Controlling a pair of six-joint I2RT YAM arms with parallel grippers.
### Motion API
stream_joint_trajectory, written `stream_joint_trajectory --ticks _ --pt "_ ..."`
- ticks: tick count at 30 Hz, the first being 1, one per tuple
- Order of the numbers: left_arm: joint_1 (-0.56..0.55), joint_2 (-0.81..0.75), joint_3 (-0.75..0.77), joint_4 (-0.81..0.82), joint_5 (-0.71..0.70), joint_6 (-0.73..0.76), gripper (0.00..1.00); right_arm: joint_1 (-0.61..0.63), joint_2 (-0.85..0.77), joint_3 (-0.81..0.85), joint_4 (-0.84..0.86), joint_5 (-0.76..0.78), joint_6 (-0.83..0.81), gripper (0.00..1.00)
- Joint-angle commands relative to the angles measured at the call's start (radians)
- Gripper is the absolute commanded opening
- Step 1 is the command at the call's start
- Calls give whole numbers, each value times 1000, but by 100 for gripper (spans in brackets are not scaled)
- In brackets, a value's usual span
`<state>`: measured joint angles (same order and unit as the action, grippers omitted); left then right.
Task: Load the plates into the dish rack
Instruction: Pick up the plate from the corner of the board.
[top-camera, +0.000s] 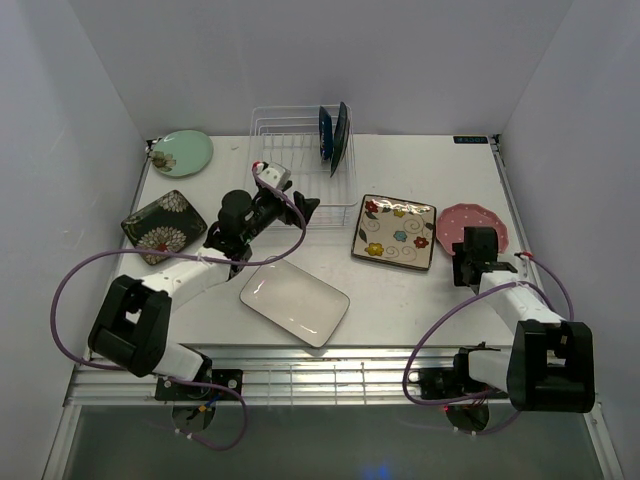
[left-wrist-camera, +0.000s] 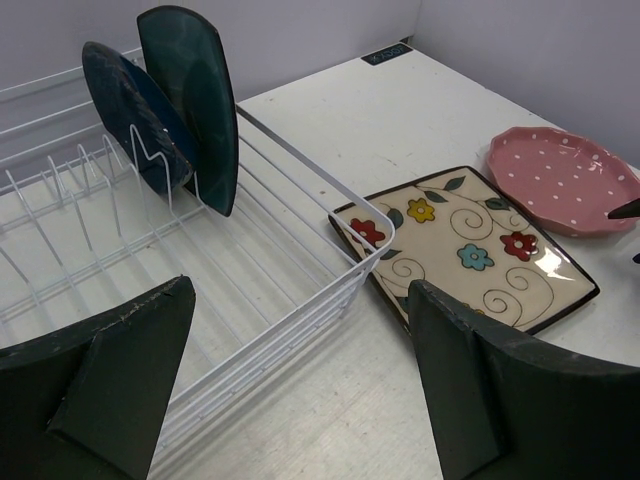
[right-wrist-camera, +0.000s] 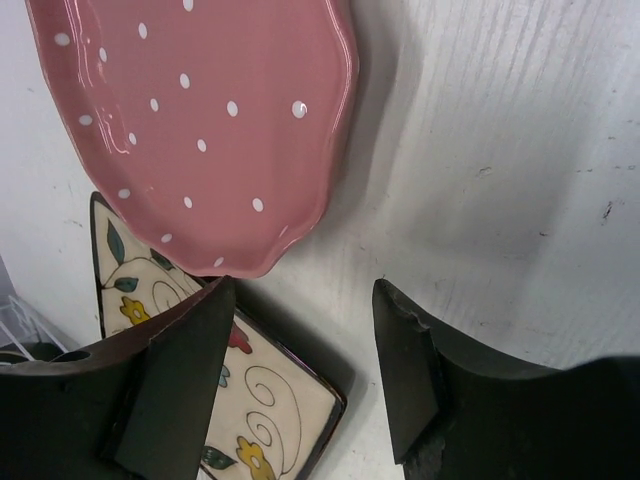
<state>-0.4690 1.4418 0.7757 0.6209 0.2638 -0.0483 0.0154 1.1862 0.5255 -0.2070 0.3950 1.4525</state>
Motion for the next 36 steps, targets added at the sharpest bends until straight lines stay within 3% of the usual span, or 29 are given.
stream_joint_trajectory --ticks 1,10,25,29,33,36 --pt "-7 -70 -10 20 18 5 98 -34 -17 -8 15 56 49 63" --pt "-8 -15 4 22 22 -16 98 -51 12 5 18 45 100 59" --pt "-14 -1 4 19 12 -4 98 -107 222 91 40 -59 69 54" --pt "-14 -18 -3 20 23 -13 98 -117 299 144 41 -120 60 41" --pt "-14 -20 -3 20 12 -9 98 -161 412 209 37 -258 -21 8" --pt "-14 -38 -13 25 9 -4 98 -178 496 284 -23 -358 -75 8"
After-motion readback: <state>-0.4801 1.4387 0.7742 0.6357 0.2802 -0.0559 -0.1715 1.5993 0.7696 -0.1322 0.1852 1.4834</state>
